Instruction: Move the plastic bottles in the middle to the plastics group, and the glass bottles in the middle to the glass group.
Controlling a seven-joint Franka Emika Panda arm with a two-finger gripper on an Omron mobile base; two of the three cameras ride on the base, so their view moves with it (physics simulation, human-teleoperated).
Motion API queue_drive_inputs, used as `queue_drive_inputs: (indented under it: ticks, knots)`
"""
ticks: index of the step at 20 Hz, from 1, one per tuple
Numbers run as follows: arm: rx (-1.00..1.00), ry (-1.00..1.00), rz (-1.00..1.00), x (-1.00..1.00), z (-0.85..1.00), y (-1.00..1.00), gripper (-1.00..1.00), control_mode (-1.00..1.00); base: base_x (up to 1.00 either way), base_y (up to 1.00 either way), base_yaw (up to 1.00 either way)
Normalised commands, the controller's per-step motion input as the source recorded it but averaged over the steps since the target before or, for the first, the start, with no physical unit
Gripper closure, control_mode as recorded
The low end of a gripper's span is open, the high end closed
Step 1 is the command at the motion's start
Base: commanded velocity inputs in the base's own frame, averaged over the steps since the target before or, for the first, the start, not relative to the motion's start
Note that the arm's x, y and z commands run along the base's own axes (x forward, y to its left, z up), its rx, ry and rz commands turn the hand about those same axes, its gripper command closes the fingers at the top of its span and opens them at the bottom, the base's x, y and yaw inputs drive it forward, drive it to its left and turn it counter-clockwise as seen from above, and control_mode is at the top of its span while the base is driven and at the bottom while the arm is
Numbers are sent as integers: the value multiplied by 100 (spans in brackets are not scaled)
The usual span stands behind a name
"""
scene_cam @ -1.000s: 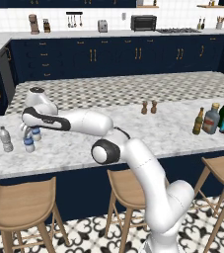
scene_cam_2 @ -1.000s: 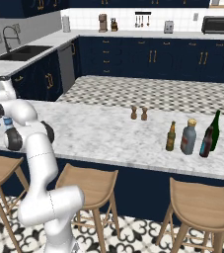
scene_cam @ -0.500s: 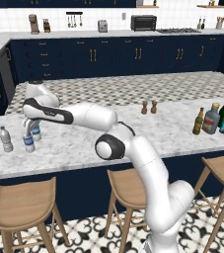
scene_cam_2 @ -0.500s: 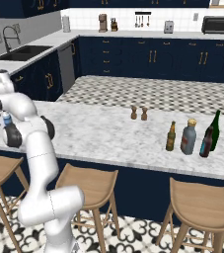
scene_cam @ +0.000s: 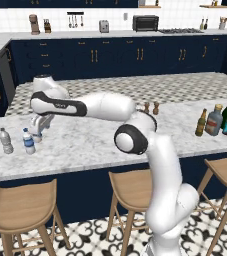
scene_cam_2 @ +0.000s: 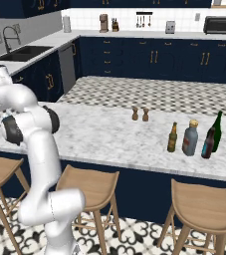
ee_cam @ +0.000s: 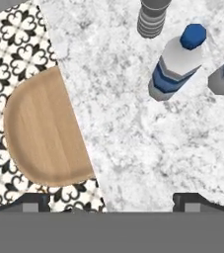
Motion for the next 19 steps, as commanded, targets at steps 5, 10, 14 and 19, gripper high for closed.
queue_drive_inputs:
  ticks: [5, 10, 14, 19]
  knots:
    - [13, -10, -2, -99, -16, -100, -100, -100, 0, 0, 0]
    - [9, -3, -5, -76, -1, -97, -100, -100, 0, 0, 0]
    - [2, 0, -6, -44, 76, -62, -100, -100, 0, 0, 0]
    - [-1, 1, -13, -17, 100, -71, -100, -100, 0, 0, 0]
